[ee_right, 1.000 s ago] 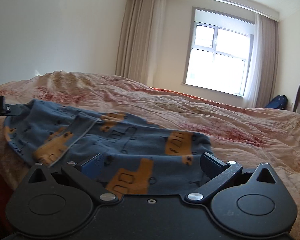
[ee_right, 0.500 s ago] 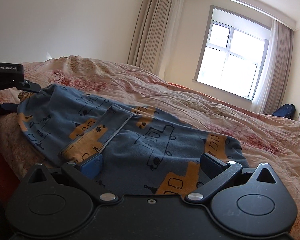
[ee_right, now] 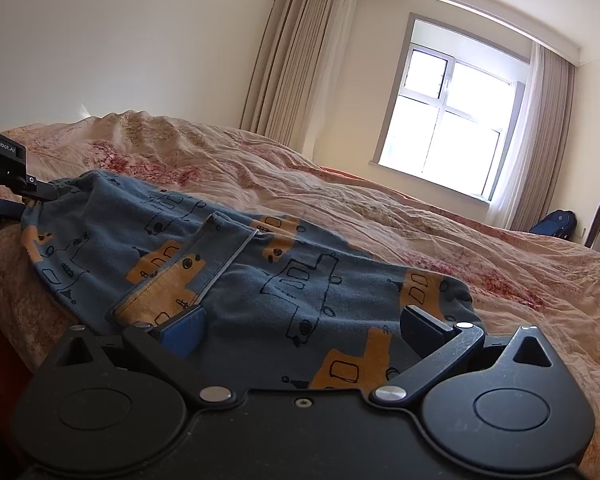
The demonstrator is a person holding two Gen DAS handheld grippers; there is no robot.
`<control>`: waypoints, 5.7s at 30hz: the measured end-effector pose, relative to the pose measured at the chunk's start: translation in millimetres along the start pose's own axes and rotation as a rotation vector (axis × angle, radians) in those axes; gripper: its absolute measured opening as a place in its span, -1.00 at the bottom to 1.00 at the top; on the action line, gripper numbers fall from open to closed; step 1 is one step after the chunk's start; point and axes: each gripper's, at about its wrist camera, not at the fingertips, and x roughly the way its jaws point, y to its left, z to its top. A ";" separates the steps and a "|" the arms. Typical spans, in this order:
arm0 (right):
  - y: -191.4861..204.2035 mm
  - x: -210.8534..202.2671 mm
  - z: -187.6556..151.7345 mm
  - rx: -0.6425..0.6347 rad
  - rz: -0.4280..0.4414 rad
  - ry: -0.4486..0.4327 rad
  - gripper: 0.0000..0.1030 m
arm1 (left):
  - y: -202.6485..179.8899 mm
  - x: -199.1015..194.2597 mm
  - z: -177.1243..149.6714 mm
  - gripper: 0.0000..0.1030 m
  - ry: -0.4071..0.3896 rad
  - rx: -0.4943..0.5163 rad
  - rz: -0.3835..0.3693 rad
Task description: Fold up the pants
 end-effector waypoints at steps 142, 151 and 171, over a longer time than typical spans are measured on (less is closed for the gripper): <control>-166.9 10.8 -49.2 0.454 -0.144 -0.079 0.99 | -196.1 49.8 -116.7 0.99 0.043 0.635 0.004; -122.2 -40.5 -78.5 0.307 -0.115 -0.005 0.99 | -166.9 -7.8 -140.0 0.99 0.121 0.607 0.021; -113.7 -93.5 -83.4 0.395 -0.087 0.097 0.99 | -169.4 -62.9 -150.2 0.99 0.174 0.636 0.092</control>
